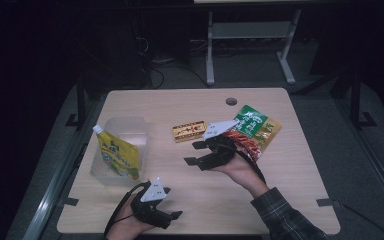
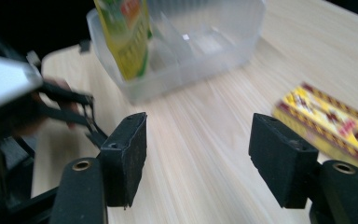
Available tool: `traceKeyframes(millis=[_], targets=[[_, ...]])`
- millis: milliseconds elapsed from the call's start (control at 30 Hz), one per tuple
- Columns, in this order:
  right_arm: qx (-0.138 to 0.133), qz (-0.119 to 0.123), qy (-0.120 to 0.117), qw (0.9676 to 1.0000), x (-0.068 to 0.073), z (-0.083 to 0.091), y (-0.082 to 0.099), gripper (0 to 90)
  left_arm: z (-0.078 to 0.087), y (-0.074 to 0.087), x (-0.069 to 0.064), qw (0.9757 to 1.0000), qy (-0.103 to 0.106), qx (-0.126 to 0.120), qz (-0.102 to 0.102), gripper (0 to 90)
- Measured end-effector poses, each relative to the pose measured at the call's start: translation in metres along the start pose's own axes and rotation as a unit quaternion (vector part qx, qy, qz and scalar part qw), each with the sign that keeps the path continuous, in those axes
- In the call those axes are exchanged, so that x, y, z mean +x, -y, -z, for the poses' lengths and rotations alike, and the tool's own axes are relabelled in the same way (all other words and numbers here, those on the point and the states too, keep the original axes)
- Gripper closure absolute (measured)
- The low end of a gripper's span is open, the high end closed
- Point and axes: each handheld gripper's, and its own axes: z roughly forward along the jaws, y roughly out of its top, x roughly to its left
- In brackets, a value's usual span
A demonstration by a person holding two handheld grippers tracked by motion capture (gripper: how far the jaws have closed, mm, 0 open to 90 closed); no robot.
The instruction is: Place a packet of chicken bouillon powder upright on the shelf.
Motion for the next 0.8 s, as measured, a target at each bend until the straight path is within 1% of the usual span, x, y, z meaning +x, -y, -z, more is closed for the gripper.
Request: traceKeyframes(millis=[67, 100, 133, 200, 233, 300, 400, 467, 500, 533, 567, 633, 700, 733, 800], targets=[[0.006, -0.003, 0.007, 1.0000, -0.002, 0.004, 0.011, 36.6, -0.001, -0.002, 0.001, 1.0000, 0.004, 0.005, -0.002, 19.7], [0.009, -0.006, 0.014, 0.9999, -0.003, 0.006, 0.018, 36.6, -0.003, -0.002, 0.002, 1.0000, 0.005, 0.004, 0.002, 20.2], [0.012, -0.005, 0.017, 0.9998, -0.005, 0.009, 0.024, 36.4, -0.004, -0.004, 0.003, 0.9999, 0.006, 0.008, -0.001, 20.6], [0.019, -0.020, 0.017, 0.9995, -0.006, 0.013, 0.036, 36.0, -0.006, -0.008, 0.005, 0.9999, 0.005, 0.008, 0.001, 21.5], [0.021, -0.021, 0.019, 0.9994, -0.007, 0.015, 0.041, 35.5, -0.006, -0.010, 0.007, 0.9999, 0.005, 0.011, -0.002, 21.8], [0.028, -0.029, 0.027, 0.9988, -0.007, 0.021, 0.053, 35.2, -0.008, -0.015, 0.009, 0.9999, 0.004, 0.003, 0.009, 22.8], [0.034, -0.038, 0.036, 0.9981, -0.008, 0.031, 0.068, 35.0, -0.011, -0.022, 0.015, 0.9999, 0.001, 0.002, 0.013, 26.0], [0.037, -0.037, 0.041, 0.9978, -0.009, 0.037, 0.076, 34.7, -0.014, -0.027, 0.019, 0.9998, -0.004, 0.010, 0.018, 28.8], [0.040, -0.039, 0.048, 0.9973, -0.008, 0.041, 0.079, 34.6, -0.016, -0.029, 0.022, 0.9996, -0.006, 0.012, 0.025, 30.2], [0.040, -0.039, 0.051, 0.9971, -0.009, 0.044, 0.083, 34.6, -0.017, -0.032, 0.024, 0.9993, -0.006, 0.015, 0.033, 32.9], [0.037, -0.044, 0.053, 0.9970, -0.009, 0.048, 0.087, 34.5, -0.019, -0.036, 0.027, 0.9992, -0.007, 0.013, 0.036, 34.6], [0.038, -0.044, 0.060, 0.9965, -0.009, 0.054, 0.094, 34.3, -0.022, -0.043, 0.032, 0.9989, -0.009, 0.010, 0.046, 39.9], [0.038, -0.048, 0.066, 0.9959, -0.008, 0.062, 0.103, 34.1, -0.024, -0.050, 0.038, 0.9984, -0.020, 0.012, 0.052, 48.1], [0.040, -0.050, 0.068, 0.9956, -0.008, 0.064, 0.105, 34.1, -0.027, -0.054, 0.041, 0.9980, -0.024, 0.011, 0.057, 52.0], [0.047, -0.054, 0.079, 0.9943, -0.008, 0.069, 0.112, 34.1, -0.031, -0.061, 0.047, 0.9968, -0.038, 0.010, 0.070, 62.7]])
